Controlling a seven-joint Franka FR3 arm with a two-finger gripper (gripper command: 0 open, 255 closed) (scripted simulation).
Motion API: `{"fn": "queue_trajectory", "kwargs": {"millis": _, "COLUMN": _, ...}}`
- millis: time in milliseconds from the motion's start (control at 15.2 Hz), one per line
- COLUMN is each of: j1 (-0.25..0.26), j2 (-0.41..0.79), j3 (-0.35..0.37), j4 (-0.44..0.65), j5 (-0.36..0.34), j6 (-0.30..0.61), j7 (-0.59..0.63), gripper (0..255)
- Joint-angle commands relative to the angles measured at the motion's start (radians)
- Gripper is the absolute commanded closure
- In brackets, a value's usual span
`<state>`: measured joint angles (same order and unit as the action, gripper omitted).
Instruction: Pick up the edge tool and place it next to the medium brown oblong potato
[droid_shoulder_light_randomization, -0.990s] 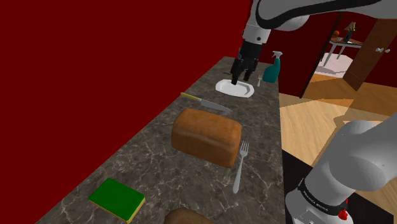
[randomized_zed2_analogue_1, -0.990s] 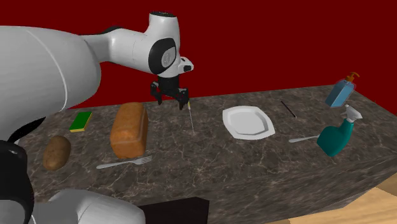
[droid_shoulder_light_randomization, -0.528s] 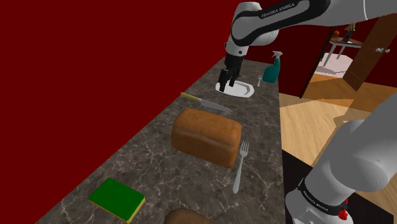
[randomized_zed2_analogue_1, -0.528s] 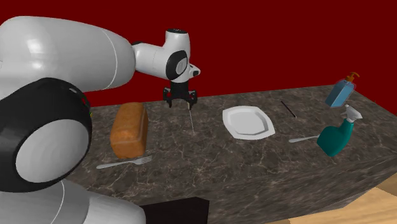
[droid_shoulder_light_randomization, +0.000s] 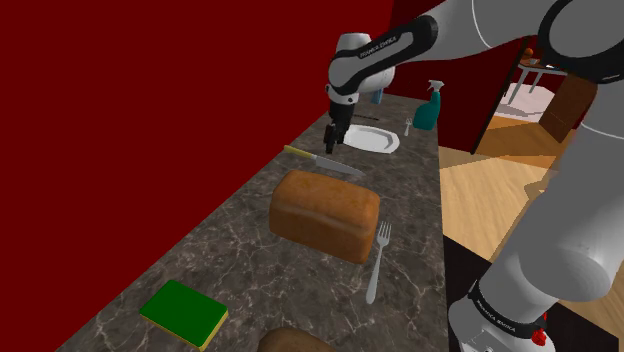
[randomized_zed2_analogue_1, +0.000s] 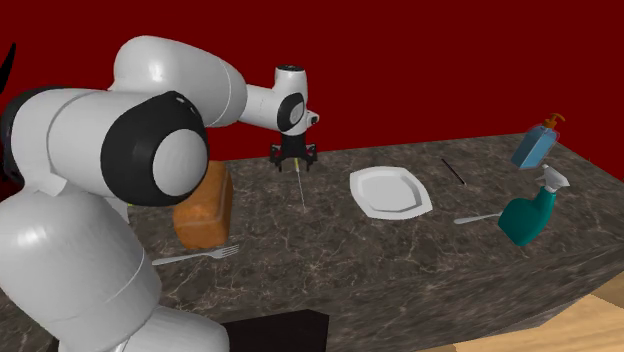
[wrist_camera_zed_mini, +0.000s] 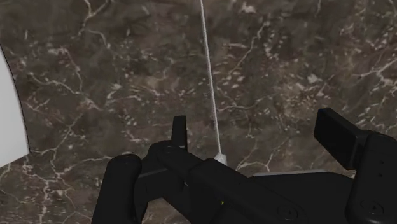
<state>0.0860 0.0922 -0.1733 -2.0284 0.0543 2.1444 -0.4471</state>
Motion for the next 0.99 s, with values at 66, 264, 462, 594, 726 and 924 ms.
{"fn": "queue_trajectory", "kwargs": {"millis": 66, "j1": -0.002, "j2": 0.121, "j3": 0.008, "j4": 0.097, "j5": 0.007, "j6": 0.019, "j7": -0.062, "gripper": 0}}
{"fn": "queue_trajectory", "kwargs": {"millis": 264, "j1": -0.005, "j2": 0.196, "j3": 0.016, "j4": 0.149, "j5": 0.010, "j6": 0.039, "j7": -0.094, "gripper": 0}}
{"fn": "queue_trajectory", "kwargs": {"millis": 462, "j1": -0.006, "j2": 0.217, "j3": 0.018, "j4": 0.135, "j5": 0.015, "j6": 0.073, "j7": -0.097, "gripper": 0}}
{"fn": "queue_trajectory", "kwargs": {"millis": 594, "j1": -0.007, "j2": 0.231, "j3": 0.019, "j4": 0.126, "j5": 0.018, "j6": 0.096, "j7": -0.100, "gripper": 0}}
{"fn": "queue_trajectory", "kwargs": {"millis": 726, "j1": -0.007, "j2": 0.242, "j3": 0.020, "j4": 0.120, "j5": 0.021, "j6": 0.113, "j7": -0.101, "gripper": 0}}
{"fn": "queue_trajectory", "kwargs": {"millis": 924, "j1": -0.007, "j2": 0.243, "j3": 0.020, "j4": 0.120, "j5": 0.021, "j6": 0.113, "j7": -0.101, "gripper": 0}}
